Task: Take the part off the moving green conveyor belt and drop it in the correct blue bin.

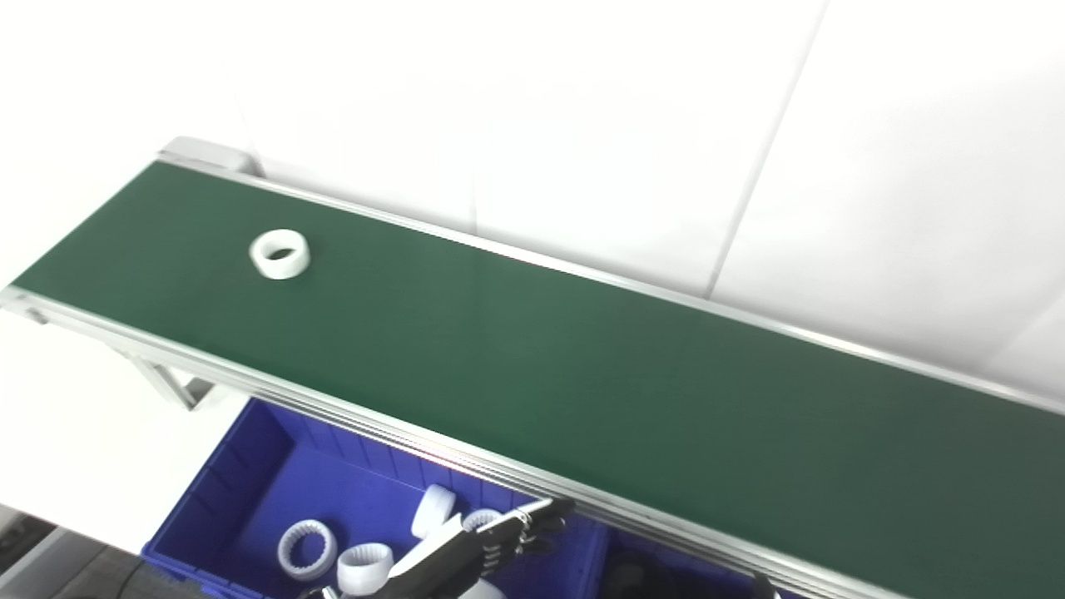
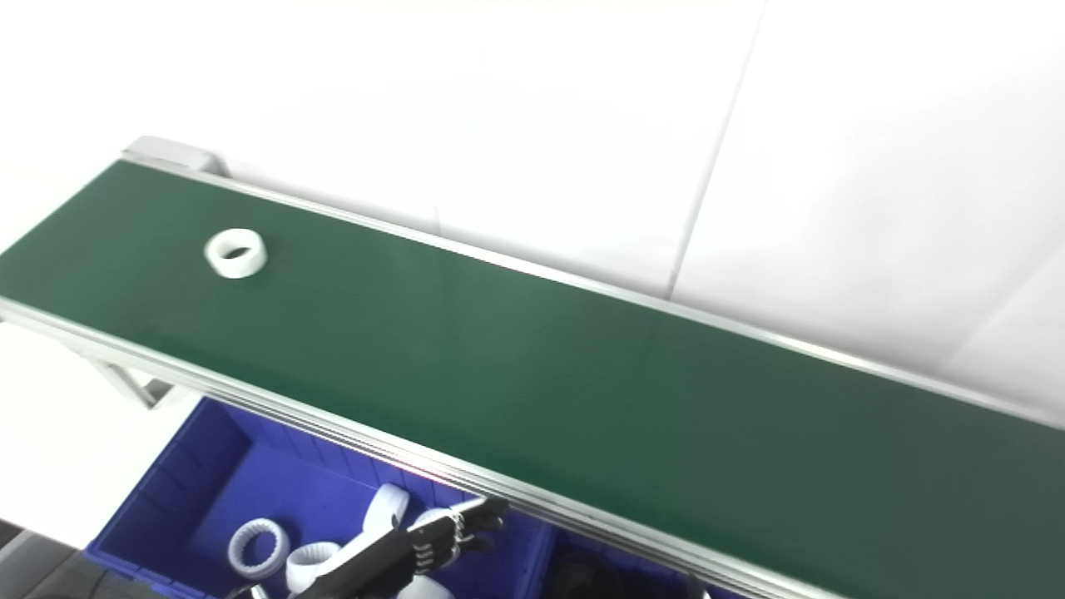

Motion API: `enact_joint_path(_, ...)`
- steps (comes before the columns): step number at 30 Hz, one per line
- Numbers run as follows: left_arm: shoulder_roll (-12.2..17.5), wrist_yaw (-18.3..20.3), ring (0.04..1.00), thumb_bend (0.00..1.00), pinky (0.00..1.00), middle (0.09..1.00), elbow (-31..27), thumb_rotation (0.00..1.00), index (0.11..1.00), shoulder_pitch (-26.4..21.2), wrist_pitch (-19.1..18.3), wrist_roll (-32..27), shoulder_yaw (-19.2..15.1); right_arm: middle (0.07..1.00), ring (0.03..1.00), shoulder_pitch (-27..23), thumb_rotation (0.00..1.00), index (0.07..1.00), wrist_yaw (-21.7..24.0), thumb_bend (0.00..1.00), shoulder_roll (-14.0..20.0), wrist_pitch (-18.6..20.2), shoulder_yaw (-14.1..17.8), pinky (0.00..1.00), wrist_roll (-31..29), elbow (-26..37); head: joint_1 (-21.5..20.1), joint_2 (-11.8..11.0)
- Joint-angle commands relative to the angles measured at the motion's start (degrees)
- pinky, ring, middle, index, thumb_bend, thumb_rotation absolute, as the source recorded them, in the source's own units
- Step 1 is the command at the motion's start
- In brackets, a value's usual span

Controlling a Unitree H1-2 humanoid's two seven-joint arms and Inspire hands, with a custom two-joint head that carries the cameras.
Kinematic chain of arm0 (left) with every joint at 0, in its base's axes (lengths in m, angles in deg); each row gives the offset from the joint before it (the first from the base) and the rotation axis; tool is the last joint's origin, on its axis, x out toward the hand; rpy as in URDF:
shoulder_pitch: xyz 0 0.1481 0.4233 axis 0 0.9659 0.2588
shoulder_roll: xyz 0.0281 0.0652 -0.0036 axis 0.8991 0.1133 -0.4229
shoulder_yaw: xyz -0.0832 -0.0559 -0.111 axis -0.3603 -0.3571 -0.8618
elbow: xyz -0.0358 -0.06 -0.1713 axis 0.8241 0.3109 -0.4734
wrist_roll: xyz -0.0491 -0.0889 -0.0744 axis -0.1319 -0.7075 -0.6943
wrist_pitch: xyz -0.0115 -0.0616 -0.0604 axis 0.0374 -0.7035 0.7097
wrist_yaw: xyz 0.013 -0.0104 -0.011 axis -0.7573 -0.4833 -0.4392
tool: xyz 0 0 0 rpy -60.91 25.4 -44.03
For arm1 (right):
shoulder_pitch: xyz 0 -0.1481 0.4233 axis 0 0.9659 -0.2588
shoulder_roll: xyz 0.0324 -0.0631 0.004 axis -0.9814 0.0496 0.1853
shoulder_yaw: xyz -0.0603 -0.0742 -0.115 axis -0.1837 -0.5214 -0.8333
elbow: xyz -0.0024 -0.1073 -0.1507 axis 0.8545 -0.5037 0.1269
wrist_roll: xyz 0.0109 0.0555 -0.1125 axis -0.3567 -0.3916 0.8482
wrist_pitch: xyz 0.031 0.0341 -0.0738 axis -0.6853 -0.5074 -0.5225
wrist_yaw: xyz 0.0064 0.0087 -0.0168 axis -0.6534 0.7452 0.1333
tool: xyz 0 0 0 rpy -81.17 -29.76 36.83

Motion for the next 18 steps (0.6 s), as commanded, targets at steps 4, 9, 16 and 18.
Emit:
enact_joint_path(4, 0.5, -1.5, 0.930, 0.84, 0.86, 0.952, -0.3, 0.59, 0.917, -1.0, 2.1, 0.6, 0.7, 1.000, 1.000, -0.6, 0.50, 1.000, 0.2, 0.98, 0.0, -2.8, 0.2, 1.00, -0.4, 0.2, -0.3, -0.2)
enact_joint_path(9, 0.3, -1.4, 0.920, 0.84, 0.85, 0.946, 0.2, 0.57, 0.916, -1.4, 2.1, -0.6, 0.5, 1.000, 1.000, -1.1, 0.50, 1.000, 0.1, 0.98, -0.2, -2.0, 0.2, 1.00, 0.0, 0.0, -0.8, -0.6)
enact_joint_path(16, -0.3, -1.9, 0.910, 0.86, 0.82, 0.952, -3.1, 0.58, 0.919, -1.0, 2.1, -2.5, -1.0, 1.000, 1.000, -1.5, 0.48, 1.000, 0.3, 0.96, -0.2, -1.1, 0.1, 1.00, 0.2, 0.1, -1.8, -0.8)
enact_joint_path(18, -0.3, -2.7, 0.906, 0.88, 0.81, 0.946, -4.7, 0.60, 0.914, -1.4, 2.1, -2.9, -1.7, 1.000, 1.000, -1.7, 0.49, 1.000, 0.2, 0.97, -0.1, -1.7, 0.2, 1.00, 0.4, -0.3, -2.1, -0.8)
